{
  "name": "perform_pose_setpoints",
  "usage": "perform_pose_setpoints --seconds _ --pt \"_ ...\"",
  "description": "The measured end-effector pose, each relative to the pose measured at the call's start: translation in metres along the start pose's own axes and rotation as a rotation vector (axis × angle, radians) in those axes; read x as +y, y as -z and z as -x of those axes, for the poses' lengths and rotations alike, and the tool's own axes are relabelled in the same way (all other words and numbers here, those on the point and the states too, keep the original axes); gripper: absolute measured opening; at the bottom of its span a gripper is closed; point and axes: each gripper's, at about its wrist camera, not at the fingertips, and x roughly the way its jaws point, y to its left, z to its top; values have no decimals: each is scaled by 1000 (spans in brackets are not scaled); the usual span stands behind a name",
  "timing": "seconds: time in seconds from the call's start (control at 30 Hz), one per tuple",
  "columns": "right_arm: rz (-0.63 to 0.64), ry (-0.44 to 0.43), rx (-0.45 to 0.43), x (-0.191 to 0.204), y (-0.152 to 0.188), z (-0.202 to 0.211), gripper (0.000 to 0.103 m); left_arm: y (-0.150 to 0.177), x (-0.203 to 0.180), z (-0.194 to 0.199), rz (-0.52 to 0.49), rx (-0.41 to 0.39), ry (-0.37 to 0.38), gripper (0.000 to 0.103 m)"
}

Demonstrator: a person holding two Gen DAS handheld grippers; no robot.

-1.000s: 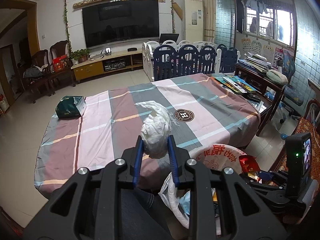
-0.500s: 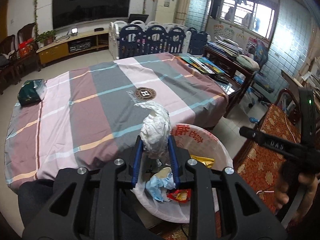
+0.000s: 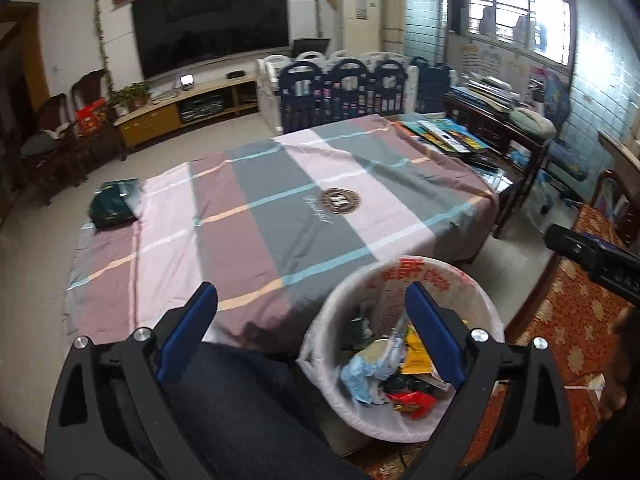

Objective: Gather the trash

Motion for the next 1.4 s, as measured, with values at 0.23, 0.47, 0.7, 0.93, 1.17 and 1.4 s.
perform_pose_setpoints --seconds 0.23,0.47,0.7,0.93,1.17,1.4 --pt "140 -34 -11 52 -3 43 96 -17 50 78 123 -110 -164 100" --pt "273 -137 -91 94 0 90 100 -16 68 130 188 -136 -185 100" --pt "271 -168 -89 98 0 99 100 -12 74 154 214 -176 -216 100" --pt "263 -160 -88 98 0 100 100 -12 71 155 209 -173 -230 100" --pt "258 -152 -77 99 1 99 100 -12 71 153 207 -168 -236 100" --pt "258 -151 -77 99 1 99 100 -12 70 153 206 -166 -236 100"
